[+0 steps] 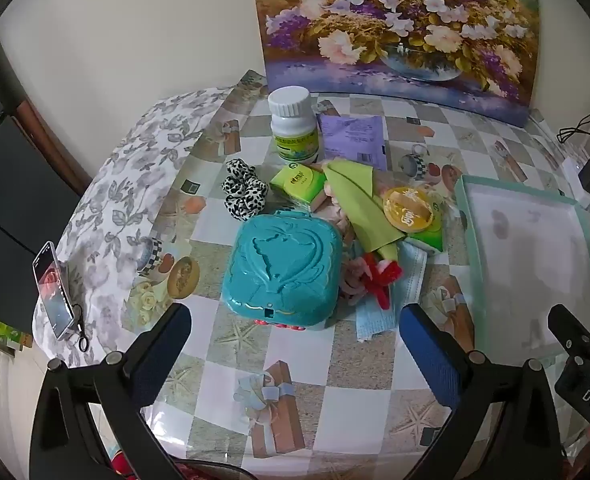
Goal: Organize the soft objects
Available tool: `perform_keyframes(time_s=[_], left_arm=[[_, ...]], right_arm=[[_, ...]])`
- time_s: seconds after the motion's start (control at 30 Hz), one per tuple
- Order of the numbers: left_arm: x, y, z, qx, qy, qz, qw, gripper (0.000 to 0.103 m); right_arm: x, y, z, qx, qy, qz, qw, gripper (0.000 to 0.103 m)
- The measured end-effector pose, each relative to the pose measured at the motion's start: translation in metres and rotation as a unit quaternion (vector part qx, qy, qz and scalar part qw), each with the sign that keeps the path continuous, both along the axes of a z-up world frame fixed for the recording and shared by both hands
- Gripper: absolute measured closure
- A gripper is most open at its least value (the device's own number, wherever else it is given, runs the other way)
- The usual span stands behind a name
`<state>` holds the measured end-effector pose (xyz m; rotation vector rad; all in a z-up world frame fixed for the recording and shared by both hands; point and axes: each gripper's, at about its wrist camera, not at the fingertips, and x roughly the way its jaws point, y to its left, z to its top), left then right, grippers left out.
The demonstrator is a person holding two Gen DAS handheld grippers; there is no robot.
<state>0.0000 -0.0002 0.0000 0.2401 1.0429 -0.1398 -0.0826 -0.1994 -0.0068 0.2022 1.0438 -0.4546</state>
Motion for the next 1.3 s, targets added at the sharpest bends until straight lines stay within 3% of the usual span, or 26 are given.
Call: perform_keyframes(time_s=[0.2, 1.3], left_arm=[[0.0046, 0.0023, -0.001, -0.003, 0.013, 0.006, 0.9999, 0.0], [-0.0009, 0.0014, -0.0006, 0.0, 0.006, 0.01, 0.9999, 0.0]], right_arm=[[0.002, 0.0023, 0.0006, -0.011, 0.01, -0.001, 1.0, 0.0], [-0.0002, 0.0021, 0.0031, -0.01, 0.004, 0.012, 1.0, 0.0]])
